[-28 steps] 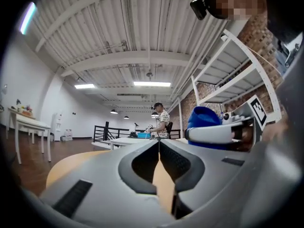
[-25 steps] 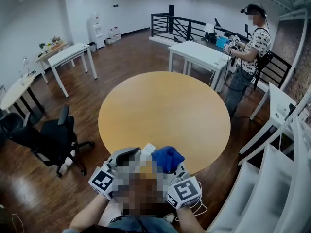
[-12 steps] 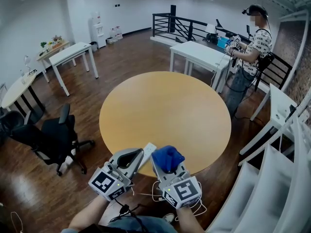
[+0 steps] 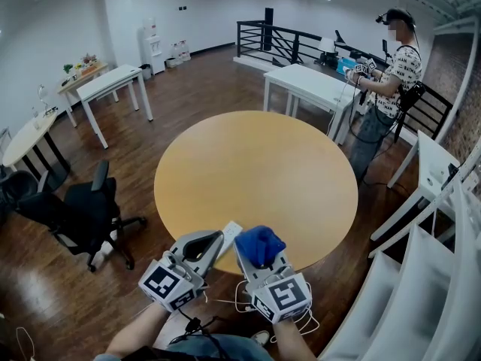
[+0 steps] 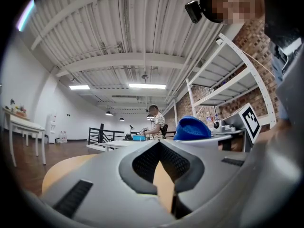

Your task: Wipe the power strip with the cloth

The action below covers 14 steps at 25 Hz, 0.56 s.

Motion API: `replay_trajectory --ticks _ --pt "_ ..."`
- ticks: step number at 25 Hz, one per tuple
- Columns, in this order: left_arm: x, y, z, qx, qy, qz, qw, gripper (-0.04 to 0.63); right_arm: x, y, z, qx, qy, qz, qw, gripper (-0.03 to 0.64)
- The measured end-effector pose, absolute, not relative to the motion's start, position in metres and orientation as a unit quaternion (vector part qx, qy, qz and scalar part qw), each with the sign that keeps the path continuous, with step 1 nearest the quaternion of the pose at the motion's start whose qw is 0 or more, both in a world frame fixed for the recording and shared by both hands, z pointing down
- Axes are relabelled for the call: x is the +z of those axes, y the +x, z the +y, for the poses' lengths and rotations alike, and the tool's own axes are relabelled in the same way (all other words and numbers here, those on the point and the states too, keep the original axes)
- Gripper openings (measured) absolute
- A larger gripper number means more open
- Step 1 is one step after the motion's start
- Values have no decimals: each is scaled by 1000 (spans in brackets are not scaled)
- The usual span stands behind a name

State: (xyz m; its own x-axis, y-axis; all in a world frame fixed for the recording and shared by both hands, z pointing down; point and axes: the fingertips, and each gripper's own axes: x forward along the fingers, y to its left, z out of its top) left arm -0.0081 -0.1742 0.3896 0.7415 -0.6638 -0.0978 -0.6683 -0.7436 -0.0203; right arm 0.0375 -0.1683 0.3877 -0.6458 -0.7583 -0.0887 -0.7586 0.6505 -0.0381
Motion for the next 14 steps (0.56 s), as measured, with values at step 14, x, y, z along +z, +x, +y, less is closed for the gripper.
replay_trajectory --ticks 14 --pt "392 -7 -178 38 -933 358 26 9 389 40 -173 9 -421 906 53 41"
